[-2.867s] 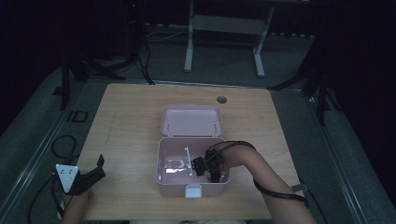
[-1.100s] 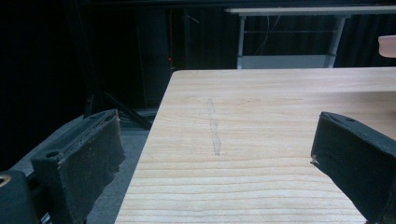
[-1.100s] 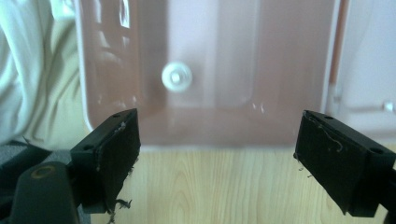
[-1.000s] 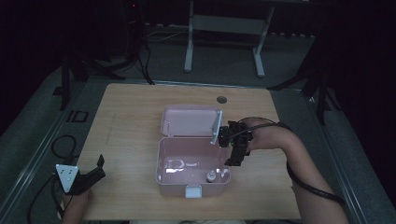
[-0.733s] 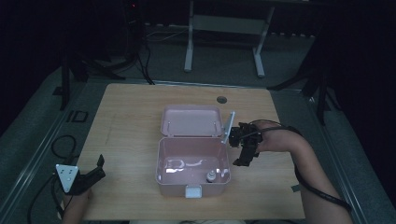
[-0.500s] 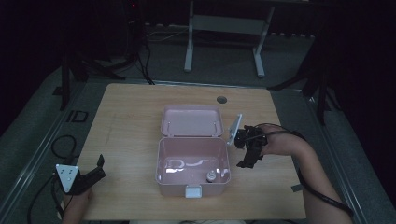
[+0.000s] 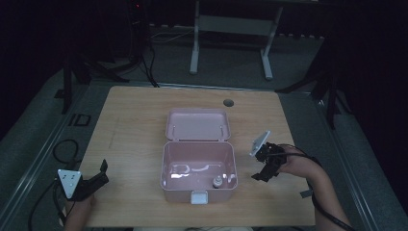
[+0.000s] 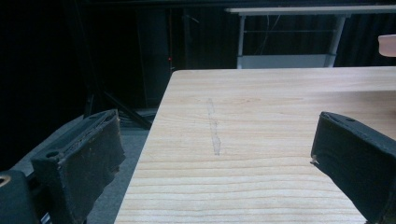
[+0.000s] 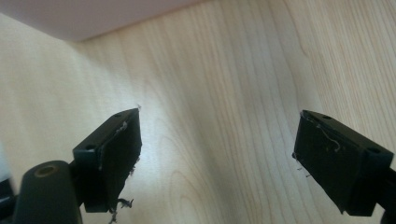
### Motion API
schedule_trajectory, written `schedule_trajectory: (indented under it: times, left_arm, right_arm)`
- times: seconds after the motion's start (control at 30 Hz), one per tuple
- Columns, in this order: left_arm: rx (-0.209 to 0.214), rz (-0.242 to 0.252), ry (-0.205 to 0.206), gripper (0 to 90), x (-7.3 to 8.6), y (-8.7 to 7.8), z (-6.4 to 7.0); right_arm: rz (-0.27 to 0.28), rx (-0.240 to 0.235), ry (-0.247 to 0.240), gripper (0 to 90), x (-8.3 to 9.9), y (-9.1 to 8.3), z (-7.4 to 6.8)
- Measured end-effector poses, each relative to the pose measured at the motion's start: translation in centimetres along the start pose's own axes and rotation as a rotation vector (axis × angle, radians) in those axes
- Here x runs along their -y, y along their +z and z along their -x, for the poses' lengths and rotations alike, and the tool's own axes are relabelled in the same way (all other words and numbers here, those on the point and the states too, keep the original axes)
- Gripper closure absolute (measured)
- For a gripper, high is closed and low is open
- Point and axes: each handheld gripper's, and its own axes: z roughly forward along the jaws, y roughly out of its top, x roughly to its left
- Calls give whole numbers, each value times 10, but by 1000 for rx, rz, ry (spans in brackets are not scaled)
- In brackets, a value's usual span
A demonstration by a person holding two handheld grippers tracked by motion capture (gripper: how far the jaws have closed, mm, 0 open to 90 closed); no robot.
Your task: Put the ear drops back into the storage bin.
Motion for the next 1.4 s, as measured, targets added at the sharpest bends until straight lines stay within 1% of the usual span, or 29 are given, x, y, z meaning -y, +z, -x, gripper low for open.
schedule_trajectory:
  times: [0.03,0.07,0.1,0.13,0.17,0.2,0.23,0.37,0.4,0.5,0.63,0.67,0.73,0.77,0.8,0.83,0.87,0.9,0.93,0.97,1.0,1.03,1.07,1.1,1.13,1.17,1.27,1.33,1.4]
  left_arm:
    - [0,0,0,24,0,0,0]
    - [0,0,1,24,0,0,0]
    - [0,0,1,24,0,0,0]
    - [0,-1,0,24,0,0,0]
    - [0,-1,0,24,0,0,0]
    - [0,-1,1,24,0,0,0]
    - [-1,-1,1,24,0,0,0]
    - [-1,0,0,24,0,0,0]
    - [-1,0,0,24,0,0,0]
    - [-1,0,0,24,0,0,0]
    - [0,0,0,24,0,0,0]
    - [0,0,0,24,0,0,0]
    - [0,0,0,23,0,0,0]
    - [0,0,0,24,0,0,0]
    - [-1,0,-1,24,0,0,0]
    - [-1,0,-1,24,0,0,0]
    - [-1,1,-1,24,0,0,0]
    - [-1,1,-1,24,0,0,0]
    - [-1,1,-1,24,0,0,0]
    - [-1,1,-1,24,0,0,0]
    - [-1,0,0,24,0,0,0]
    - [-1,1,-1,24,0,0,0]
    - [-1,1,-1,24,0,0,0]
    - [-1,1,-1,24,0,0,0]
    - [-1,1,-1,24,0,0,0]
    - [-1,1,-1,24,0,0,0]
    - [-2,0,0,24,0,0,0]
    - [-2,0,0,24,0,0,0]
    - [-1,0,1,24,0,0,0]
  right_arm:
    - [0,0,0,146,0,0,0]
    - [16,12,13,147,5,2,0]
    - [59,30,50,146,15,6,2]
    - [71,36,64,146,19,7,2]
    - [71,36,64,146,19,7,2]
    - [86,51,78,146,23,9,3]
    - [117,75,113,146,33,12,3]
    - [169,113,174,138,51,17,4]
    - [190,127,197,138,56,18,4]
    - [232,157,250,138,67,22,3]
    - [276,230,317,134,79,31,0]
    - [292,238,338,133,81,34,0]
    - [332,267,379,132,86,38,-1]
    - [332,267,379,132,86,38,-1]
    - [365,296,416,130,89,41,-3]
    - [374,308,424,128,90,42,-3]
    - [374,308,424,128,90,42,-3]
    - [395,344,453,122,93,45,-5]
    - [404,364,468,122,94,46,-5]
    - [404,364,468,122,94,46,-5]
    - [417,388,482,122,95,47,-6]
    - [448,433,525,122,98,49,-7]
    - [457,446,538,122,99,50,-8]
    - [457,446,538,122,99,50,-8]
    - [468,468,546,122,100,51,-8]
    - [476,498,573,122,103,54,-9]
    - [483,527,589,122,105,56,-9]
    - [498,585,626,123,107,55,-10]
    - [506,609,651,122,109,56,-11]
